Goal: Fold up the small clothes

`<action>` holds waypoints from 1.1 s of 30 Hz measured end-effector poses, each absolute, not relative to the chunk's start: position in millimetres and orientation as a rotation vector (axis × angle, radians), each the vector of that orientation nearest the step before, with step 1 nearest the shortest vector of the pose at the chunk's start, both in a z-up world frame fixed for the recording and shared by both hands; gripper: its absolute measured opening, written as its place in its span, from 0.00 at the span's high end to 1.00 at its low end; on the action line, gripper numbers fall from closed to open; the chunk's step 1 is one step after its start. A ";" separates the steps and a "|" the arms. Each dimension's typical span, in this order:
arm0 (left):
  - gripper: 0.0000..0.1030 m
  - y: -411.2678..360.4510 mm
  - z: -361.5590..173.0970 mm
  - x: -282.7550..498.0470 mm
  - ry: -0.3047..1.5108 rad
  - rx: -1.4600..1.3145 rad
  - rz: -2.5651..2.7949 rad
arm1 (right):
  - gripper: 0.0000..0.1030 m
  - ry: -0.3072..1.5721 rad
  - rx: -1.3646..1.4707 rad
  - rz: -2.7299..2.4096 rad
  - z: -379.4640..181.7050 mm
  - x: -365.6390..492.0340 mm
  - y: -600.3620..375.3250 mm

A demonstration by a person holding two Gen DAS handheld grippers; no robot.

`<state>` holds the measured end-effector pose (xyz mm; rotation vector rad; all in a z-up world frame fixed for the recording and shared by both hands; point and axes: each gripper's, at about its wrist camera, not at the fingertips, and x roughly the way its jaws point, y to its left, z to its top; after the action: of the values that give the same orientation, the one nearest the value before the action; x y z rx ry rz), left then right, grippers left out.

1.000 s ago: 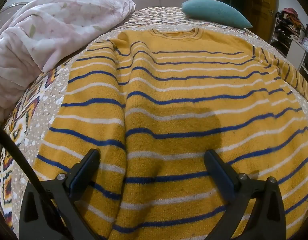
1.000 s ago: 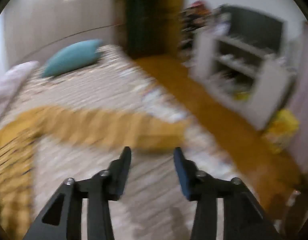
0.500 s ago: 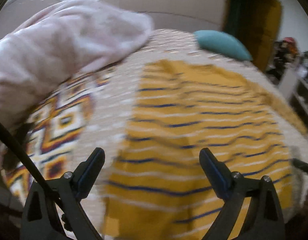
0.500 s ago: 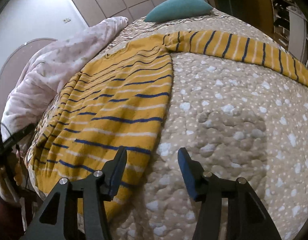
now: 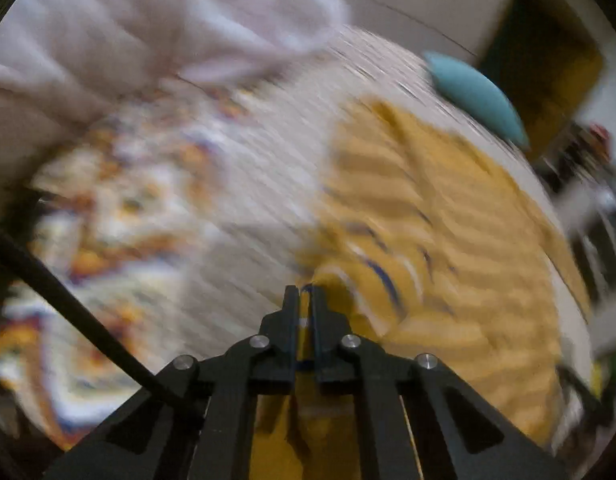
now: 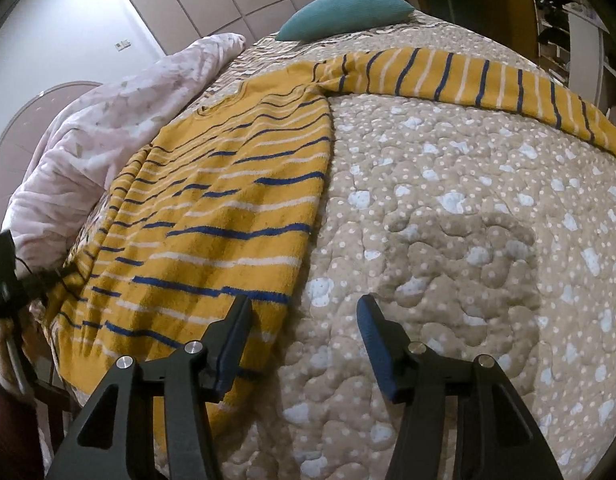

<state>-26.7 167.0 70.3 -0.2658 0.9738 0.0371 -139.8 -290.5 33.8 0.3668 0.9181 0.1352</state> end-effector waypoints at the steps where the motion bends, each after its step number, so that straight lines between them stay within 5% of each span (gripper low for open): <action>1: 0.94 183.0 78.2 -22.9 0.939 -0.278 0.114 | 0.42 0.917 0.367 0.135 33.3 -140.0 -290.6; 7: 0.91 210.0 92.6 -41.3 0.884 -0.301 0.260 | 0.41 0.904 0.367 0.126 29.8 -140.2 -286.6; 12: 0.50 173.6 57.5 -90.6 0.921 -0.339 -0.027 | 0.37 0.905 0.395 0.160 32.6 -145.3 -286.6; 19: 0.34 84.6 21.6 -117.5 0.998 -0.255 -0.193 | 0.35 0.895 0.510 0.300 27.4 -159.7 -280.6; 21: 0.35 67.8 20.8 -113.4 0.994 -0.186 -0.146 | 0.37 0.881 0.493 0.292 25.7 -158.2 -273.5; 22: 0.52 65.1 22.3 -111.9 1.005 -0.170 -0.147 | 0.40 0.873 0.490 0.297 25.5 -156.1 -268.6; 23: 0.66 60.4 24.4 -108.4 1.025 -0.158 -0.145 | 0.57 0.874 0.494 0.305 25.1 -153.4 -265.8; 24: 0.90 56.9 27.0 -104.4 1.038 -0.152 -0.144 | 0.77 0.885 0.505 0.327 23.7 -148.7 -262.4; 26: 0.91 54.0 33.6 -110.3 1.032 -0.180 -0.159 | 0.90 0.917 0.538 0.365 20.3 -141.1 -260.7; 33: 0.92 64.6 56.2 -156.0 1.007 -0.202 -0.186 | 0.92 0.905 0.509 0.354 39.9 -178.1 -286.1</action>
<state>-156.0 64.6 56.2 -0.2024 1.0070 -0.1863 -178.1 -286.1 39.9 0.5091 0.9055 0.3542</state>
